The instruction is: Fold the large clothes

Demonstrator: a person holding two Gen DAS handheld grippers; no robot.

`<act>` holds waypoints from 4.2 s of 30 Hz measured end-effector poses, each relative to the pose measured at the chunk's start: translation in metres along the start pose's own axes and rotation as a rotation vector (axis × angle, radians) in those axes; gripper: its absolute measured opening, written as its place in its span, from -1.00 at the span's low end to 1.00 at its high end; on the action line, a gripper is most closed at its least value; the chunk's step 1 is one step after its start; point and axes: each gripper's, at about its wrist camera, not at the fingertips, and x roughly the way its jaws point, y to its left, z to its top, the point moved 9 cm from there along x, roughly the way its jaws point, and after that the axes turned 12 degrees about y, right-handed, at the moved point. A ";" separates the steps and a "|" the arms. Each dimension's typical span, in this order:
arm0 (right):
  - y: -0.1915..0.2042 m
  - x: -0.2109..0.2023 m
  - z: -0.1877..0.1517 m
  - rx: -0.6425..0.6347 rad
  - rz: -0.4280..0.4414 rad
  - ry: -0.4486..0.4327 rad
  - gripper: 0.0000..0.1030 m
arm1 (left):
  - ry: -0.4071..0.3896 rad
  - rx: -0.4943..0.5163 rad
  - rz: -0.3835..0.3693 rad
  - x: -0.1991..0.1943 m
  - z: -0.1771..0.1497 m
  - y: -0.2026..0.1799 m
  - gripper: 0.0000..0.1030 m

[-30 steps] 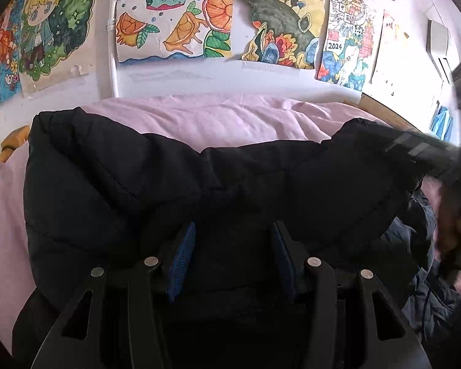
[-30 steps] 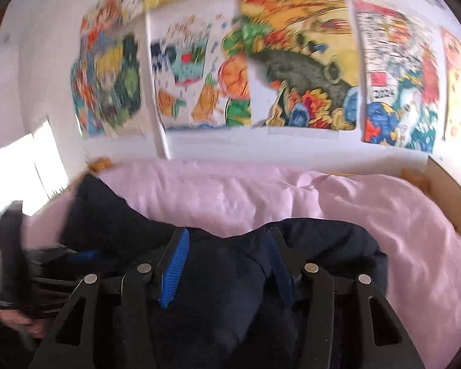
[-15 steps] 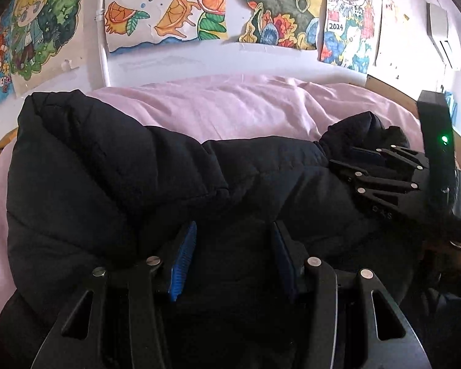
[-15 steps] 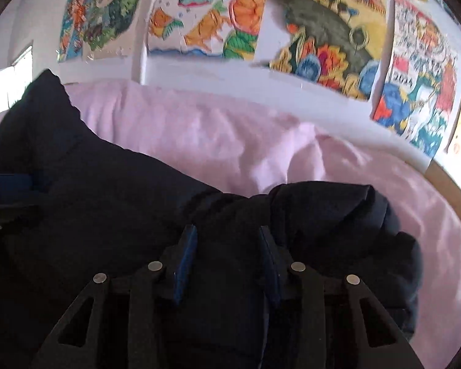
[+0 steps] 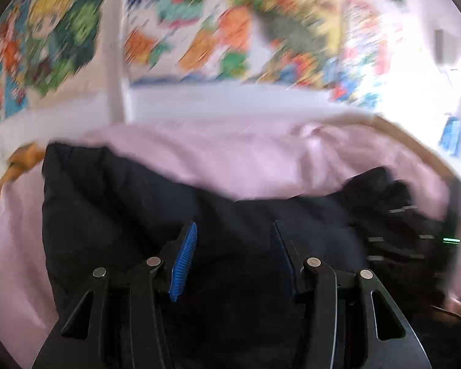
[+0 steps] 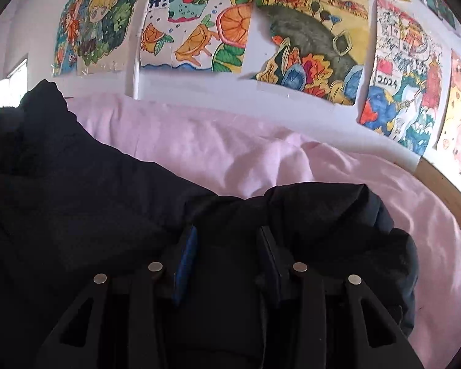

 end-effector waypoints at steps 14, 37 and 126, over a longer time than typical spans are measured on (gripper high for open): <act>-0.001 0.019 -0.012 -0.009 0.059 0.089 0.18 | 0.060 -0.026 0.003 0.056 -0.029 0.027 -0.12; -0.002 -0.058 -0.006 -0.036 0.159 -0.035 0.76 | 0.035 -0.136 -0.076 -0.010 -0.046 0.017 0.50; 0.166 -0.320 -0.299 -1.020 -0.066 0.136 0.46 | 0.432 0.840 0.189 -0.232 -0.388 -0.108 0.97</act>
